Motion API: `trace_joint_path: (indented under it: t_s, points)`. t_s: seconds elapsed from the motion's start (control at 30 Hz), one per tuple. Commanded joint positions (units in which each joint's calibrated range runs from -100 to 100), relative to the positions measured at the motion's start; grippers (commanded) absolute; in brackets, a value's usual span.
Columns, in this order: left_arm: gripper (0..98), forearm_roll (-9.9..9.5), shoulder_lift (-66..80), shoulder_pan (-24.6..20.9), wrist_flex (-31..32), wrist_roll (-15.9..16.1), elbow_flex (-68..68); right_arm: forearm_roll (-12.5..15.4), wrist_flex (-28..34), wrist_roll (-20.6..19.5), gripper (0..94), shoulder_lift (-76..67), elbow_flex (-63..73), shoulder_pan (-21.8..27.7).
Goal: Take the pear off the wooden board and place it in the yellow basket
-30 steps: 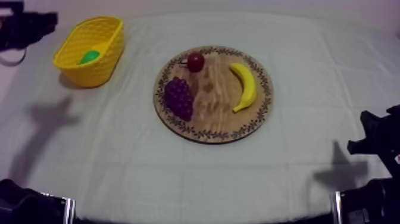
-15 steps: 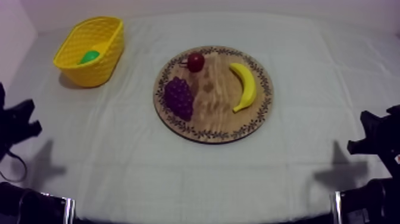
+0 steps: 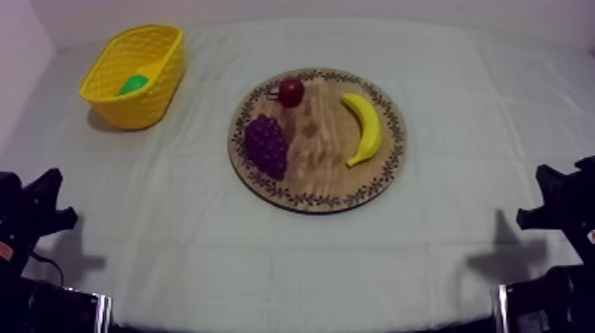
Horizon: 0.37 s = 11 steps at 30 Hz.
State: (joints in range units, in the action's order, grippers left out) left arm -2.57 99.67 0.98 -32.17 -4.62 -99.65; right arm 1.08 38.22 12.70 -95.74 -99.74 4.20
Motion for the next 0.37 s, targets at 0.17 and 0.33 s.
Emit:
trace_joint_path:
  t_s: [0.17,0.33]
  points:
    - [0.1,0.14,0.1,-0.1,0.4,-8.3,-0.1,0.1,0.0,0.0,0.3,0.0,0.0,0.0]
    - [0.1,0.15,0.1,-0.1,0.4,-7.7,-0.1,0.1,0.0,0.0,0.3,0.0,0.0,0.0]
